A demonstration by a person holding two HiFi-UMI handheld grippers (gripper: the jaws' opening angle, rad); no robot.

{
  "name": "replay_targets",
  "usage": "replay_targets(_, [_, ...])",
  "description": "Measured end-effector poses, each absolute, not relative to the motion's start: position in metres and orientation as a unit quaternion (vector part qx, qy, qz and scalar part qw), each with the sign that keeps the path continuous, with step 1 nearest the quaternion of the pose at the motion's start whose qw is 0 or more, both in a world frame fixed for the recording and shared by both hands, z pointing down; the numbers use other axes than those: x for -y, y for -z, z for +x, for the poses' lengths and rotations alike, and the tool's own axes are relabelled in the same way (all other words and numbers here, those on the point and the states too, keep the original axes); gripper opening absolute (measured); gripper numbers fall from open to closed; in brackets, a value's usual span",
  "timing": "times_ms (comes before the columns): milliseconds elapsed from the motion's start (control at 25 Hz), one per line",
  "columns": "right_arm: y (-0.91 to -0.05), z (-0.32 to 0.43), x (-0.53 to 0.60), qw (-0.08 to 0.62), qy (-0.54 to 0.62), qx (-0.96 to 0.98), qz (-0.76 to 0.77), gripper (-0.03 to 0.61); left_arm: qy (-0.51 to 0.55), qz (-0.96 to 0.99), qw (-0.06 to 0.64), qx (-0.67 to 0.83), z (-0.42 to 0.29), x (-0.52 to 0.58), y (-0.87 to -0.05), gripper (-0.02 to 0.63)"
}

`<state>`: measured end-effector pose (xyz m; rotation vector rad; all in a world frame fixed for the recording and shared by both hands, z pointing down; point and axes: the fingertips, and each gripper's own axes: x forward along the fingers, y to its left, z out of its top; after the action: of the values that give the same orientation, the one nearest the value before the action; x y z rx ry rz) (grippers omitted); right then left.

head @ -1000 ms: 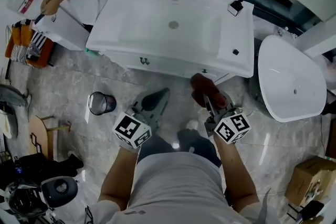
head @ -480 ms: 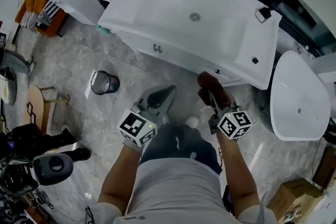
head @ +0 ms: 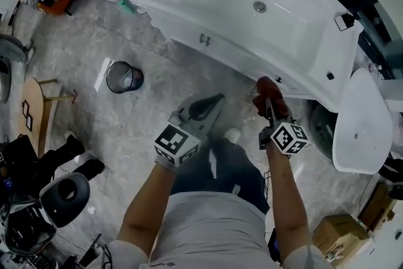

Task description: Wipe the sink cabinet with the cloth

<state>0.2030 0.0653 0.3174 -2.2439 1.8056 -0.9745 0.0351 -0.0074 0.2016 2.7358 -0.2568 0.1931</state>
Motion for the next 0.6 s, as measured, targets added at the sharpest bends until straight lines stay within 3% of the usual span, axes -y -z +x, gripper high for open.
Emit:
replay_targets(280, [-0.379, 0.214, -0.048, 0.044, 0.361, -0.554, -0.749, 0.054, -0.076, 0.97, 0.21, 0.1, 0.022, 0.021, -0.239, 0.012])
replay_targets(600, [-0.434, 0.248, -0.026, 0.087, 0.4, -0.532, -0.741, 0.054, -0.103, 0.959, 0.223, 0.139, 0.029, 0.017, -0.295, 0.012])
